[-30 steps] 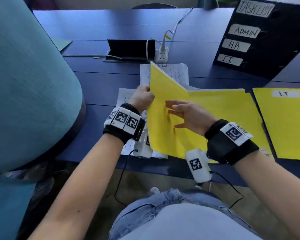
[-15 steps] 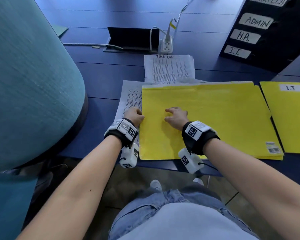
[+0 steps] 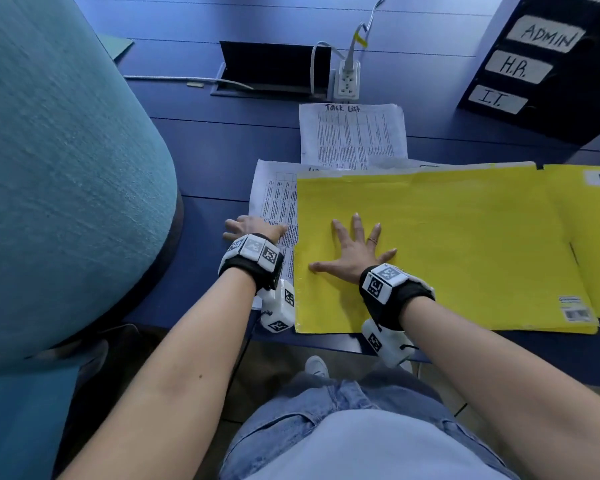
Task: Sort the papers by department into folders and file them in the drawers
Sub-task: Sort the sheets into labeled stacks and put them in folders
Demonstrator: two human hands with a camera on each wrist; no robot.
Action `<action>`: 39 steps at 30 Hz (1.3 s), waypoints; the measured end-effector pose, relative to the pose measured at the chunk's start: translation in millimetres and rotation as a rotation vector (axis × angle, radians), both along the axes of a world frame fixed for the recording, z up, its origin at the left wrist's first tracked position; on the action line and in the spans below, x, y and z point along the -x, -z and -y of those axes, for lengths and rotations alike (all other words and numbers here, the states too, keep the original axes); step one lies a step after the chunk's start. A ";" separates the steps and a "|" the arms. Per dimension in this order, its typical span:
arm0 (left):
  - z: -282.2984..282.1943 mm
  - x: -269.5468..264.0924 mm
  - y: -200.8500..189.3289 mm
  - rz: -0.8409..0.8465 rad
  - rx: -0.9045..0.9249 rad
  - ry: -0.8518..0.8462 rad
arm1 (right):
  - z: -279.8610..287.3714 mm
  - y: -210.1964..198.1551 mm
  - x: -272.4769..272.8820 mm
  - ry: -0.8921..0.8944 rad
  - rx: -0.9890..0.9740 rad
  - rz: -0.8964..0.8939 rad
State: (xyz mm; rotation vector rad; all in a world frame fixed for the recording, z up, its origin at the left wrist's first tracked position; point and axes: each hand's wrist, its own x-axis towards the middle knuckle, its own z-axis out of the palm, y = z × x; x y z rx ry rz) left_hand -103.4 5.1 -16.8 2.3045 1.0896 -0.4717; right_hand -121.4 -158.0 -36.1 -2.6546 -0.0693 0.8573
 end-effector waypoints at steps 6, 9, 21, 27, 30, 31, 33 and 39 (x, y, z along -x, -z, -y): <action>-21.8 -12.1 -1.9 0.044 0.444 -0.190 | -3.5 2.4 0.2 -0.016 0.026 -0.014; -26.1 -11.5 -3.1 0.056 0.517 -0.090 | -1.9 2.2 0.4 0.001 0.004 -0.013; -14.3 -16.0 -152.5 0.680 -0.169 0.251 | 4.0 6.0 3.4 0.024 -0.060 0.019; -26.1 -16.6 -172.5 0.869 0.207 0.067 | 6.5 -7.9 -16.9 0.078 -0.232 0.017; -23.2 -12.3 -153.9 0.890 0.574 -0.098 | 18.5 -34.2 -22.3 0.388 -0.781 0.035; -22.5 -11.4 -146.3 0.887 0.644 -0.123 | 25.4 -42.1 -22.3 0.532 -0.957 0.010; -19.2 -8.9 -136.2 0.880 0.718 -0.155 | 40.8 -56.7 -22.6 0.772 -1.218 -0.066; 2.6 -9.5 -122.0 0.994 0.767 -0.109 | 85.0 -97.3 -28.6 0.568 -1.357 -0.007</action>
